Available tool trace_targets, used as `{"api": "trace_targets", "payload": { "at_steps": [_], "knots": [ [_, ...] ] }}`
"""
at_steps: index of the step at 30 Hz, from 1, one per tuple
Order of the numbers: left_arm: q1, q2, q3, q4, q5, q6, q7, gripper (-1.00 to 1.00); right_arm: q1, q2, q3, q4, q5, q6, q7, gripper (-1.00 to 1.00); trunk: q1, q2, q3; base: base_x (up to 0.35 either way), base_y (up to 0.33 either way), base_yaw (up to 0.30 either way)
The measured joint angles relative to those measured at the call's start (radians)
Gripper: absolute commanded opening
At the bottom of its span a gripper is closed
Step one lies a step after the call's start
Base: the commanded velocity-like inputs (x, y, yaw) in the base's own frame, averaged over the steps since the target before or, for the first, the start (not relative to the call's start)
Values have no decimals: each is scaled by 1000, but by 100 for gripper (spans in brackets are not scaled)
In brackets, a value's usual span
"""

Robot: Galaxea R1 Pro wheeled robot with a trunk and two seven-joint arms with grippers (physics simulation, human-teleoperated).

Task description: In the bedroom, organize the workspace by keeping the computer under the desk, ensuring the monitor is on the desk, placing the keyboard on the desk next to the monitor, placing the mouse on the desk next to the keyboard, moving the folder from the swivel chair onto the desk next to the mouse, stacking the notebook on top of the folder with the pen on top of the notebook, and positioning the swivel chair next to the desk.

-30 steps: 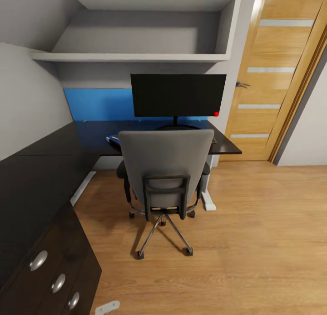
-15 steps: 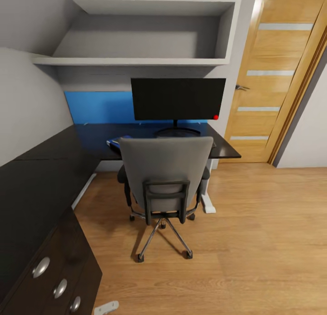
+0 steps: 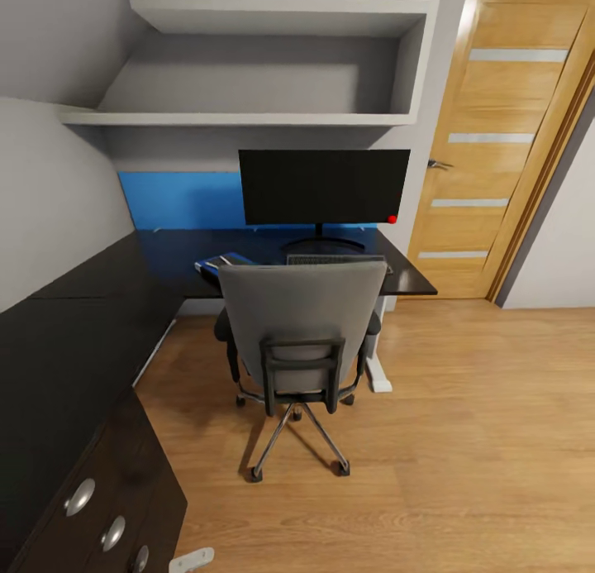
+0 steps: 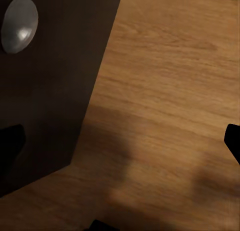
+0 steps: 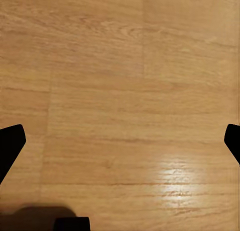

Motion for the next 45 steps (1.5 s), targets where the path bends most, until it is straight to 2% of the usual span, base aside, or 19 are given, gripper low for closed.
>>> {"api": "trace_targets", "payload": {
  "at_steps": [17, 19, 21, 22, 23, 24, 25, 26, 27, 28, 31, 45],
  "knots": [
    [0, 7, 1, 1, 0, 19, -1, 100, 0, 0, 0, 0, 0, 0, 0, 100, -65, 119, 53, 0, 0, 0],
    [47, 27, 3, 1, -1, 34, -3, 100, 0, 0, 0, 0, 0, 0, 0, 100, -73, 133, 59, 0, 0, 0],
    [139, 42, 4, 1, -1, -23, -5, 100, 0, 0, 0, 0, 0, 0, 0, 100, -81, 147, 66, 0, 0, 0],
    [153, 47, 1, 1, -2, -47, -5, 100, 0, 0, 0, 0, 0, 0, 0, 100, -84, 154, 69, 0, 0, 0],
    [216, 75, -5, -2, -2, -224, -32, 100, 0, 0, 0, 0, 0, 0, 0, 100, -88, 161, 72, 0, 0, 0],
    [291, 82, 3, 1, 2, -260, -43, 100, 0, 0, 0, 0, 0, 0, 0, 100, -92, 168, 75, 0, 0, 0],
    [321, 95, 2, 1, 4, -354, -79, 100, 0, 0, 0, 0, 0, 0, 0, 100, -96, 175, 78, 0, 0, 0],
    [334, 99, -1, 1, 3, -390, -92, 100, 0, 0, 0, 0, 0, 0, 0, 100, -100, 182, 81, 0, 0, 0],
    [400, 118, -5, 1, -1, -676, -142, 100, 0, 0, 0, 0, 0, 0, 0, 100, -104, 189, 85, 0, 0, 0],
    [437, 121, 4, 3, 8, -738, -149, 100, 0, 0, 0, 0, 0, 0, 0, 100, -107, 196, 87, 0, 0, 0],
    [453, 122, -1, 3, 5, -815, -157, 100, 0, 0, 0, 0, 0, 0, 0, 100, -119, 217, 97, 0, 0, 0],
    [464, 122, -2, 2, 5, -815, -160, 100, 0, 0, 0, 0, 0, 0, 0, 100, -173, 315, 141, 0, 0, 0]
  ]
}}
